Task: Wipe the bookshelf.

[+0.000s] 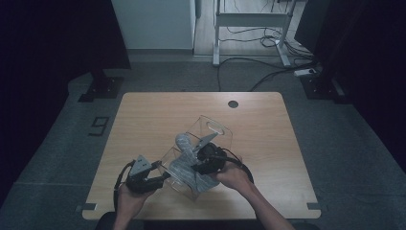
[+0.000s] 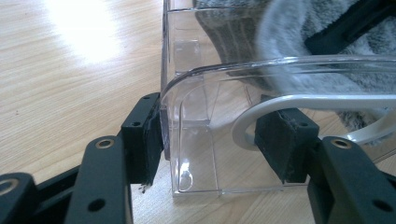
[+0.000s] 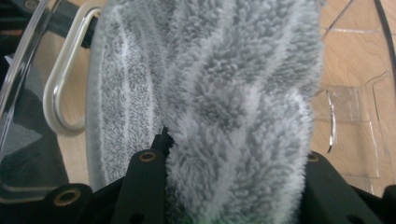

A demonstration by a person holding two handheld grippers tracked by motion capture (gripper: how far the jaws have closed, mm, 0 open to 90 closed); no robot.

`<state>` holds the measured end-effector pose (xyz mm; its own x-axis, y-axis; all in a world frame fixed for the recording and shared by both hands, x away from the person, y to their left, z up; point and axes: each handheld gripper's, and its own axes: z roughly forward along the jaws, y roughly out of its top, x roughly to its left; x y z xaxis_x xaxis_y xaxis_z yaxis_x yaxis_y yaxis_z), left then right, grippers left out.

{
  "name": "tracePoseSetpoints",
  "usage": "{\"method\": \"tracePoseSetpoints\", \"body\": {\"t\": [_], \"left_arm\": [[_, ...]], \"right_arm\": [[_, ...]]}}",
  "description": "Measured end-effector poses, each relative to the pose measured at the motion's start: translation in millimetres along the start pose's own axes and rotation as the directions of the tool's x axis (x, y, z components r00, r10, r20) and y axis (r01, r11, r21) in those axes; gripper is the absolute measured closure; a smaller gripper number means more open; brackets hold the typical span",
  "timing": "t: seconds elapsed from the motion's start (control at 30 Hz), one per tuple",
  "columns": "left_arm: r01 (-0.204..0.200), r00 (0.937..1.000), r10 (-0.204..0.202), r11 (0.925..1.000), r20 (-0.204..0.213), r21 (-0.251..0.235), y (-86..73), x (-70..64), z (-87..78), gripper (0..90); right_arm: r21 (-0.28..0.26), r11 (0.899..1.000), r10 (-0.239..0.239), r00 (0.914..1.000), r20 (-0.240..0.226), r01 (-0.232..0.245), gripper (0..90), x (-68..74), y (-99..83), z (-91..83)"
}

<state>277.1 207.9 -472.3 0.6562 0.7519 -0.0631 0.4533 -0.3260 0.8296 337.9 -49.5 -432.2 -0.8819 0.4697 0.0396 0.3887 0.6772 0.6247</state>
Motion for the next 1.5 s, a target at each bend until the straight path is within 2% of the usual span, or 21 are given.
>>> {"method": "tracePoseSetpoints", "body": {"t": [0.33,0.53,1.1,1.27,1.5], "left_arm": [[0.001,1.0000,-0.001,1.0000,0.001,0.000,0.0,0.0,0.1,42.6],[0.002,1.0000,-0.002,1.0000,0.002,0.000,0.0,0.0,0.0,42.6],[0.002,1.0000,-0.002,1.0000,0.000,0.000,0.6,0.6,0.7,42.6],[0.004,1.0000,-0.004,1.0000,-0.004,0.000,1.2,1.1,1.6,42.6],[0.005,1.0000,-0.005,1.0000,-0.007,0.000,2.3,2.2,3.3,42.5]], "right_arm": [[0.001,1.000,0.029,0.9995,-0.010,-0.029,60.6,-0.7,-23.1,2.5],[0.004,1.000,0.025,0.9997,0.002,-0.025,60.9,1.2,-30.8,4.7],[0.006,0.999,0.034,0.9994,0.004,-0.034,61.4,-0.4,-47.7,16.7],[0.014,0.999,0.046,0.9989,0.001,-0.046,61.4,-2.4,-52.8,23.0],[0.034,0.999,0.036,0.9993,0.009,-0.037,61.1,-6.3,-56.4,31.0]]}}
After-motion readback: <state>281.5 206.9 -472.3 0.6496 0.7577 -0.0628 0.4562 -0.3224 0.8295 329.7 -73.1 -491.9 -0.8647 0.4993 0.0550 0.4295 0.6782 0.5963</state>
